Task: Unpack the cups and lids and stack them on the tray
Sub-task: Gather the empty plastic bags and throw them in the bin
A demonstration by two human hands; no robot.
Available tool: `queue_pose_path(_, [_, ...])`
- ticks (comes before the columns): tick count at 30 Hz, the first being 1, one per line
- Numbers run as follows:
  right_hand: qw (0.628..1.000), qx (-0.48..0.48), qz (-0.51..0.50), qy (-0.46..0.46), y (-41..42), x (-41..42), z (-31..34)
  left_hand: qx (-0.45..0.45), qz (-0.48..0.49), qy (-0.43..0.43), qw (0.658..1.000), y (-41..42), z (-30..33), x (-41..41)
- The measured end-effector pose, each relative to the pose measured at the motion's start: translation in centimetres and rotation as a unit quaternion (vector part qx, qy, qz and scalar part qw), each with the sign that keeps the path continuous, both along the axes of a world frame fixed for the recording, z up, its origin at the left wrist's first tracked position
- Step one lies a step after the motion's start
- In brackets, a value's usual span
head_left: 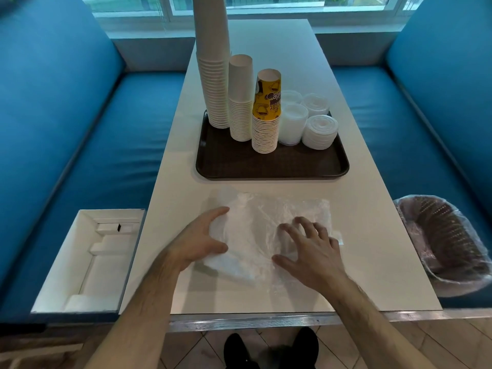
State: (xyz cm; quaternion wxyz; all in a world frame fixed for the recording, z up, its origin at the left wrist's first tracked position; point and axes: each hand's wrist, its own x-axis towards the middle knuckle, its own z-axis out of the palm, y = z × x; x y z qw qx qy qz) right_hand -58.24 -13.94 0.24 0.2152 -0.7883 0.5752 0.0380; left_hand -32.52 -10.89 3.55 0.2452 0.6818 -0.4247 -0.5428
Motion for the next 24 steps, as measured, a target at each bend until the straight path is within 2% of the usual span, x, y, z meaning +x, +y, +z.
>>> queue_pose_path(4, [1.0,-0.004,0.007,0.006,-0.2,0.0,0.1,-0.022,-0.013,-0.03,0.999,-0.6,0.8,0.1])
queue_pose_path(5, [1.0,-0.005,0.009,0.008,-0.2,0.0,0.1,-0.024,0.011,-0.003,1.0,-0.7,0.9,0.1])
queue_pose_path(7, [1.0,-0.006,0.011,0.011,-0.2,0.0,0.2,0.004,0.114,0.129,0.985,-1.0,0.9,0.3])
queue_pose_path(8, [1.0,-0.006,0.011,0.011,-0.2,0.0,0.2,0.022,0.138,0.186,0.973,-1.0,0.8,0.3])
queue_pose_path(9, [1.0,-0.006,0.01,0.011,-0.2,0.0,0.2,0.031,0.126,0.207,0.97,-1.0,0.6,0.3])
queue_pose_path(10, [1.0,-0.005,0.01,0.011,-0.2,0.0,0.2,0.034,0.091,0.194,0.976,-1.0,0.3,0.2])
queue_pose_path(13, [1.0,-0.004,0.009,0.008,-0.2,-0.1,0.1,0.006,0.008,0.071,0.997,-1.2,-0.3,-0.4])
queue_pose_path(19, [1.0,-0.004,0.009,0.005,-0.1,-0.1,0.2,0.018,0.044,0.03,0.998,-1.6,0.4,-0.1])
queue_pose_path(24, [1.0,0.0,0.012,0.011,-0.1,0.0,0.3,-0.032,-0.006,-0.028,0.999,-1.3,2.4,-0.8])
